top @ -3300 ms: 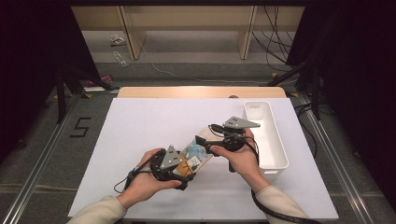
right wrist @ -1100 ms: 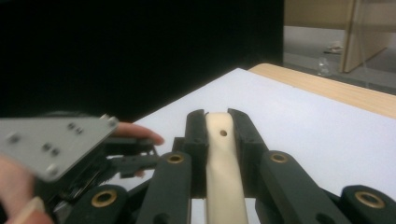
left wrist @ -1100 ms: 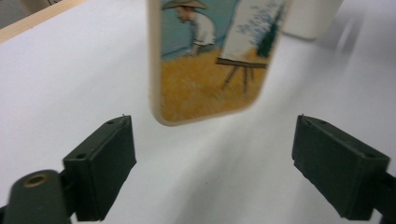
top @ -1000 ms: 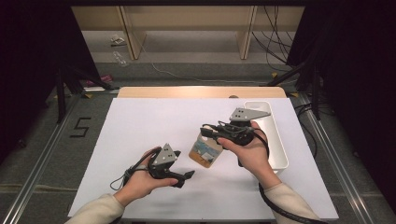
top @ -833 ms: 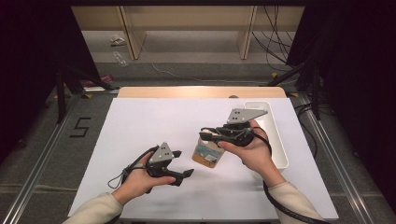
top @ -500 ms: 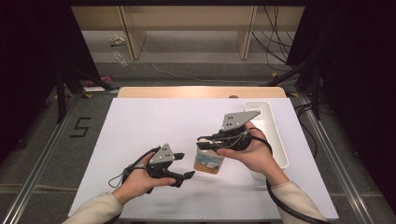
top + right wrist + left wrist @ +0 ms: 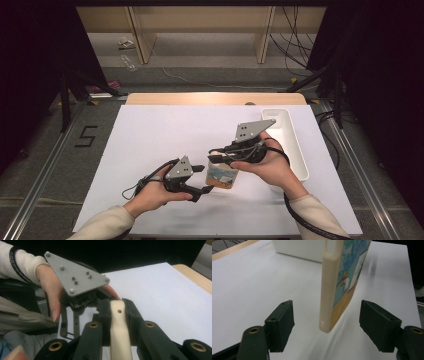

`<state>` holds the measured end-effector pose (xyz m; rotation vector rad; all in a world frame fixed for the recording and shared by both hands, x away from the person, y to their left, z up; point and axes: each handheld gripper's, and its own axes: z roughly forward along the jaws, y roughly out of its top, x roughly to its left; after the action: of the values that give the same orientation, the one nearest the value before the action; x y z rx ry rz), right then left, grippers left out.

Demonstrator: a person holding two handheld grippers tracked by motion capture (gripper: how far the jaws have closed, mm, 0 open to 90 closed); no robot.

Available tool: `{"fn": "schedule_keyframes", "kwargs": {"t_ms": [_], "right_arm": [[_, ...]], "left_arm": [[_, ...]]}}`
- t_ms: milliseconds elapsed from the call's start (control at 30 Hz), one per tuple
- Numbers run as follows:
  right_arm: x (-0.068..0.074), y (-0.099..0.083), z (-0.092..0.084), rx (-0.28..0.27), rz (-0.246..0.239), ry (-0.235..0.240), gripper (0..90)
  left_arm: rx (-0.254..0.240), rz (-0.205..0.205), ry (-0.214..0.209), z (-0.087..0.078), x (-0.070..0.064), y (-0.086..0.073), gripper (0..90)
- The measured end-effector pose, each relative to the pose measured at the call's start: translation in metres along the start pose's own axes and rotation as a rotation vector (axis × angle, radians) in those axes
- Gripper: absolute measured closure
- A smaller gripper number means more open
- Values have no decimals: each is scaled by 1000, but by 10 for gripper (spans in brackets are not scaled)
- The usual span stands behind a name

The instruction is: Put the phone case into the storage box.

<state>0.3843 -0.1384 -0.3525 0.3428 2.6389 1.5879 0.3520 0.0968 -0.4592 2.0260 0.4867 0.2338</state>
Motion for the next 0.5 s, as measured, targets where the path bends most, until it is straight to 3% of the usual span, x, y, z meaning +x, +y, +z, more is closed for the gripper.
{"fn": "schedule_keyframes", "kwargs": {"t_ms": [233,500], "right_arm": [[1,1,0,-4,4,9,794],[1,1,2,-6,6,18,794]], "left_arm": [[-3,2,-4,2,2,2,296],[2,24,-41,9,-3,4,380]]}}
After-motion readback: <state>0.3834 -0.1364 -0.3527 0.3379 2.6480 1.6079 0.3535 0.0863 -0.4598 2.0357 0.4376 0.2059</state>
